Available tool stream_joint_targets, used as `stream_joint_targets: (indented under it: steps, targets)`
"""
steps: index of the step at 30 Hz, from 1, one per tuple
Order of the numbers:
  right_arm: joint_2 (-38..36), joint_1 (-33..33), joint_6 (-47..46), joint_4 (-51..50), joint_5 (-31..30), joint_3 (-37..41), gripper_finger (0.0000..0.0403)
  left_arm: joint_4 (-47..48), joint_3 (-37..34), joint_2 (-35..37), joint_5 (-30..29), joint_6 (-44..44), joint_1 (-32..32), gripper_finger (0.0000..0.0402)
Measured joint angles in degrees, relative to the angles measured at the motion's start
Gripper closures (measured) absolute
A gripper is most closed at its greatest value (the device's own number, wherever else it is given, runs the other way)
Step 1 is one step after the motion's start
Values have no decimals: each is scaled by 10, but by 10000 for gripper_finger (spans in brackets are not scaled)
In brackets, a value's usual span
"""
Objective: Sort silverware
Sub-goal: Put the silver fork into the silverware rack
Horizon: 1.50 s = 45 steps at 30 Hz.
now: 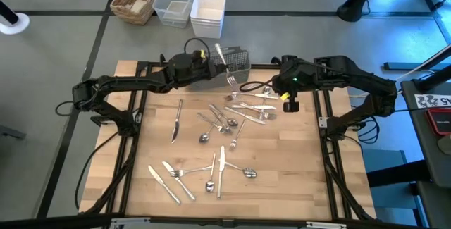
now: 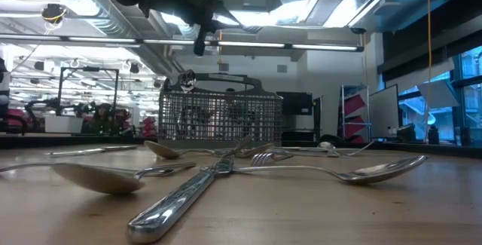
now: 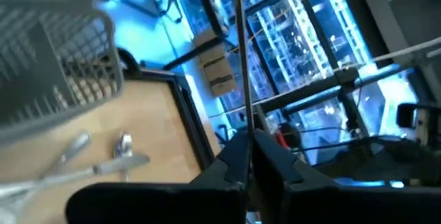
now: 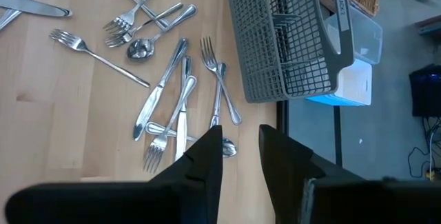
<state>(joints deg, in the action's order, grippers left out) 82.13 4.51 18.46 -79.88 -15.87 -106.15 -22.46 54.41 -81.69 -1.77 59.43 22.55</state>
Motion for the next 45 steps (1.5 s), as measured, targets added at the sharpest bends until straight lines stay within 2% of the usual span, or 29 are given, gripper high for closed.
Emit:
stream_joint_targets:
  steps: [8, 11, 13, 15, 22, 26, 34, 40, 42, 45]
  targets:
    - [1, 0, 0, 0, 0, 0, 306, -9, 0, 6, 2, -102, 1, 400]
    - [1, 0, 0, 1, 0, 0, 306, -5, 0, 6, 1, -103, 0, 400]
    - [1, 0, 0, 1, 0, 0, 306, 5, 0, 6, 2, -68, 0, 400]
    - [1, 0, 0, 1, 1, 0, 306, 18, 0, 6, 13, 5, 0, 400]
    - [1, 0, 0, 1, 15, 0, 306, 107, 0, 6, 152, 269, 5, 400]
    - [1, 0, -1, 1, 38, 0, 306, 174, 0, 6, 173, 385, 5, 400]
    - [1, 0, -1, 1, 53, 0, 306, 200, 0, 6, 168, 452, 27, 400]
    - [1, 0, -1, 17, 53, 0, 306, 199, 0, 6, 160, 442, 49, 400]
    - [1, 0, 5, 44, 53, 0, 306, 199, 0, 6, 142, 436, 54, 400]
    - [1, 0, 48, 96, 56, 0, 306, 195, 0, 6, 85, 416, 56, 400]
